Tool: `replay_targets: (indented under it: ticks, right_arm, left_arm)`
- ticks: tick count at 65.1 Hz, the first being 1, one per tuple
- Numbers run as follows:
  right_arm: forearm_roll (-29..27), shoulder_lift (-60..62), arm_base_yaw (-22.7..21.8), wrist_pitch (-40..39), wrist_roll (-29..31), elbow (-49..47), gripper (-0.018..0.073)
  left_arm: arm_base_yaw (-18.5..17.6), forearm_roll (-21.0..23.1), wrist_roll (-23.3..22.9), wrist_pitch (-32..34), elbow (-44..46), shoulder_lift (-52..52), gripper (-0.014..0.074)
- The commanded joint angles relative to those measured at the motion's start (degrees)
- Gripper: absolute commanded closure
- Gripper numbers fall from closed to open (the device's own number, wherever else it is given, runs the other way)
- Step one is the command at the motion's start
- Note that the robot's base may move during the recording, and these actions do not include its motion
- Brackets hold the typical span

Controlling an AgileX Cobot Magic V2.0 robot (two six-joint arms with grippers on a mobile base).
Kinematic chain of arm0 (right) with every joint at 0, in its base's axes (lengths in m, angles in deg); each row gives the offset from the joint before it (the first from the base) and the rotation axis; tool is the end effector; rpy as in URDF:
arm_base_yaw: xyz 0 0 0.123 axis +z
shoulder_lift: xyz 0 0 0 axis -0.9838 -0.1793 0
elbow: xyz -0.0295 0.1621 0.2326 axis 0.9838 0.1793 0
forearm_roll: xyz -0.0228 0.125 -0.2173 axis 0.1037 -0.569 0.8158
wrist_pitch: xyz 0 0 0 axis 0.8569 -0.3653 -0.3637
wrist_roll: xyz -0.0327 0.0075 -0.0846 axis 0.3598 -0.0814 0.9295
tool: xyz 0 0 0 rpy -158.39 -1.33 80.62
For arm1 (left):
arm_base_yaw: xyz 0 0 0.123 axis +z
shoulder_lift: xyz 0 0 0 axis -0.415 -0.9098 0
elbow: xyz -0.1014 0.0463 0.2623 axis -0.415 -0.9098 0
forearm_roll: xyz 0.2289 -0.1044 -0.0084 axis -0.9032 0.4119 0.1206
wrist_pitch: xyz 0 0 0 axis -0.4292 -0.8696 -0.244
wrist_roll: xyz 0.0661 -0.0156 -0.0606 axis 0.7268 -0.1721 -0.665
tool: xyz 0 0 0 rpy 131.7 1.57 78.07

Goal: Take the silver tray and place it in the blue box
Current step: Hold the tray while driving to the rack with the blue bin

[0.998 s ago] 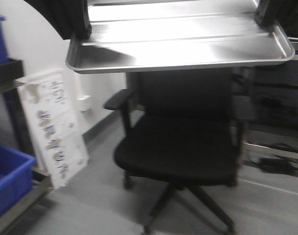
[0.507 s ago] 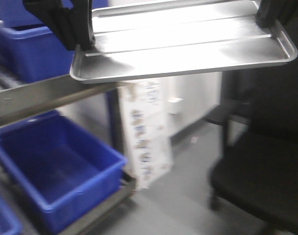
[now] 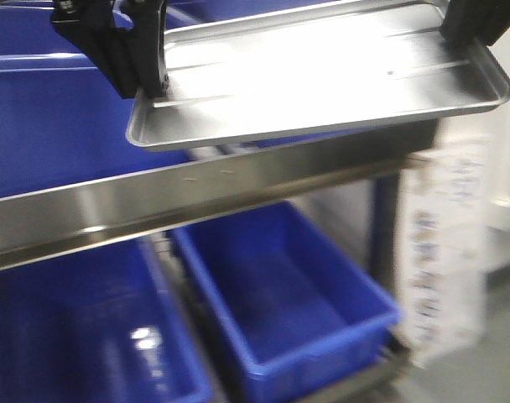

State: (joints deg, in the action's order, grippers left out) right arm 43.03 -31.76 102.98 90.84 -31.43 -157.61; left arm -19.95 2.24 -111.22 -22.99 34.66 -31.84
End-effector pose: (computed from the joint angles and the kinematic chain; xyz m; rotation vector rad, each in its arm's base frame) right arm 0.2607 0.1064 0.3550 -0.1412 2.5798 0.1794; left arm 0.2515 -0.2240 0.3290 0.1342 2.6520 -0.2355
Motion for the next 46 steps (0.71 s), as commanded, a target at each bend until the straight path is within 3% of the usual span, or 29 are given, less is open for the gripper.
replay_targets:
  ticks: [1,46]
  right_arm:
    - [1.31,1.95,-0.17,-3.75,0.65,-2.25,0.0502]
    - [1.31,1.95,-0.17,-3.75,0.65,-2.25,0.0502]
  left_arm:
    - [-0.15,-1.42,1.15,-0.05,1.79,2.04,0.0701]
    - [-0.15,-1.33,1.15,-0.01,1.79,2.04,0.0701]
